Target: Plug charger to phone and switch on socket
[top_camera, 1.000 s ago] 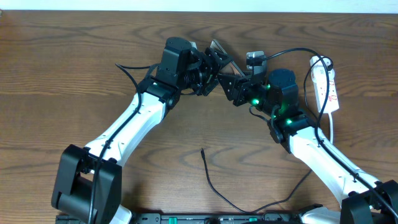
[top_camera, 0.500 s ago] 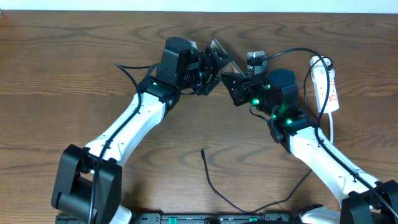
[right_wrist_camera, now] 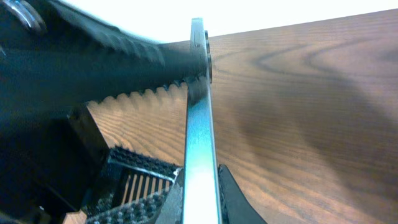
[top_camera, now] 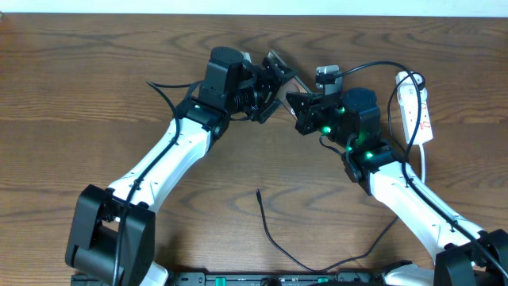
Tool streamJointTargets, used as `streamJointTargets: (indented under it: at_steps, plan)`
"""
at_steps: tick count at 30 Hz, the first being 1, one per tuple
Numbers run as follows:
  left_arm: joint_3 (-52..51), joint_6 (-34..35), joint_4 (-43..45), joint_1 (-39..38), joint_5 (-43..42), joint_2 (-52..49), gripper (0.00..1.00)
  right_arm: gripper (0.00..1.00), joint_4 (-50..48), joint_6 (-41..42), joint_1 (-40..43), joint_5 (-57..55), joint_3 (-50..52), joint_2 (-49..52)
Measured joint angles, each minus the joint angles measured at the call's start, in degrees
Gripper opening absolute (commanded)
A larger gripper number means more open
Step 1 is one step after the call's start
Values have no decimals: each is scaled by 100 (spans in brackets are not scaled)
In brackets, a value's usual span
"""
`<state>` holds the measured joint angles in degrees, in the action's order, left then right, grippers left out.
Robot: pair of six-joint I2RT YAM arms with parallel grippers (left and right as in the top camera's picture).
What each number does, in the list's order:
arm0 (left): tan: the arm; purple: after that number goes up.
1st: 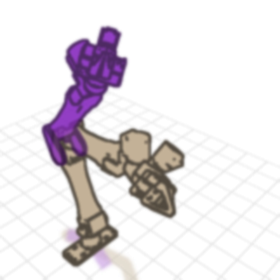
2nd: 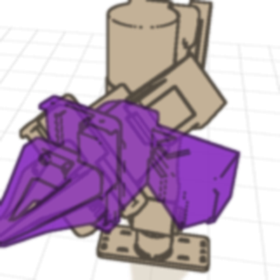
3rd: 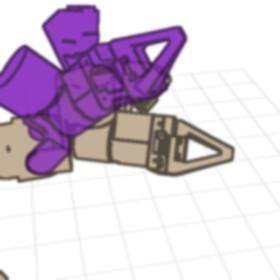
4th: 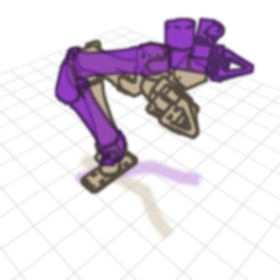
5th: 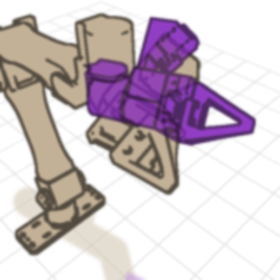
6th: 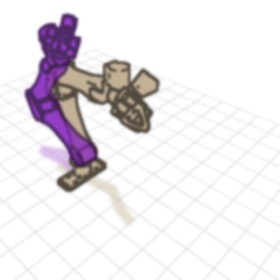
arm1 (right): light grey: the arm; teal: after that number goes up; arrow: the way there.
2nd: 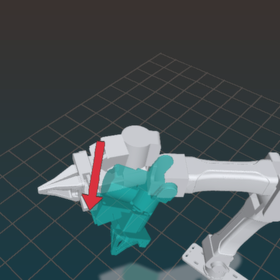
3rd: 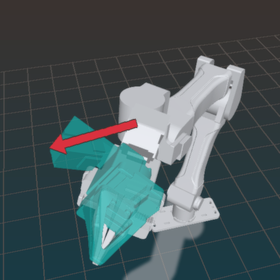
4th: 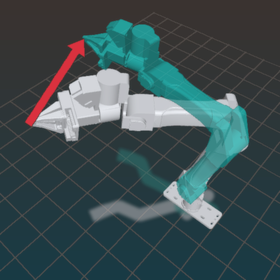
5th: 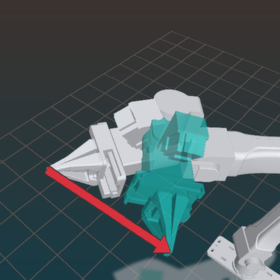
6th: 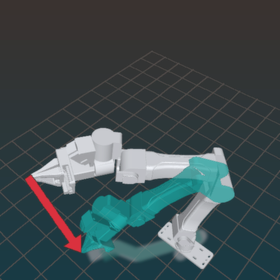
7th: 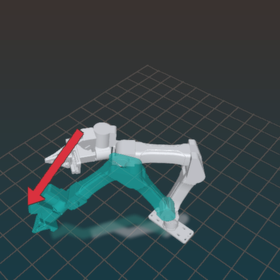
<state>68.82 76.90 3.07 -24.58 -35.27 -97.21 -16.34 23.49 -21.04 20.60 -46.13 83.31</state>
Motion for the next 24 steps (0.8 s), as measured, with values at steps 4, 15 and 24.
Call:
streamJointTargets:
  at_steps: [4,15,24]
  plan:
    - [0,-4,-4,2,-15,2,94,1,0,39,2,7,0,17]
    - [0,-17,24,17,-282,2,94,1,-7,247,221,146,0,24]
    - [0,-17,107,227,-811,2,94,1,-144,1394,905,-9,0,33]
